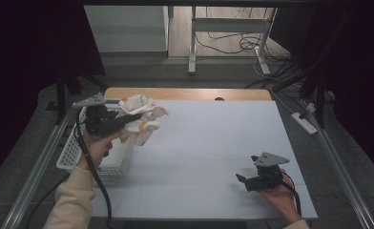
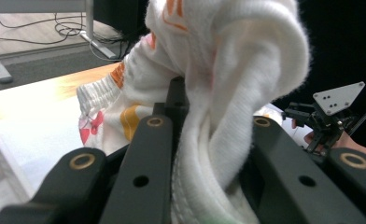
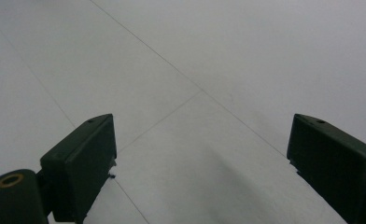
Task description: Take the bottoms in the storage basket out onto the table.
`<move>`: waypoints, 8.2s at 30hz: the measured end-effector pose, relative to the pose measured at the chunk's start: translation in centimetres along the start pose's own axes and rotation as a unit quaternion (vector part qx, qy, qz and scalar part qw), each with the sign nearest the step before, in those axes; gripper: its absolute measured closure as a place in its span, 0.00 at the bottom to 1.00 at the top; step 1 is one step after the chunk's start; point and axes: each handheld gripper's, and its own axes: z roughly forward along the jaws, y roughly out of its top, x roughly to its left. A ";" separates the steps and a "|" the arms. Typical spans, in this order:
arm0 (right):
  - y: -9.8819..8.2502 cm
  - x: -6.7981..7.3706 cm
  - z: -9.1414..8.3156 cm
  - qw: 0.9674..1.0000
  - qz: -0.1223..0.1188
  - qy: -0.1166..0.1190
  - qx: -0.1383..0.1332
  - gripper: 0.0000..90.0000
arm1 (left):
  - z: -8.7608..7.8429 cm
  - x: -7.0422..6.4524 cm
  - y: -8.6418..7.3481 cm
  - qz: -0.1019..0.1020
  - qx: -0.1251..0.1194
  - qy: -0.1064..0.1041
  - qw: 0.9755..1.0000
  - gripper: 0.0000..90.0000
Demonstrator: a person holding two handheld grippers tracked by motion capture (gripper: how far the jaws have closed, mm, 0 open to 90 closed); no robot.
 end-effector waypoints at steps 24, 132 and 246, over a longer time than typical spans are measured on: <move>0.0 0.0 0.0 1.000 0.004 0.001 -0.002 0.09 | 1.8 -1.5 0.4 0.014 0.009 -0.017 1.000 0.88; -0.1 0.0 0.0 1.000 0.000 0.004 0.003 0.09 | 16.3 -0.3 -2.6 -0.035 0.136 -0.019 0.990 0.87; -0.4 0.1 -0.1 1.000 -0.005 -0.002 0.016 0.09 | 17.2 -3.2 -6.0 0.057 0.195 0.005 0.979 0.26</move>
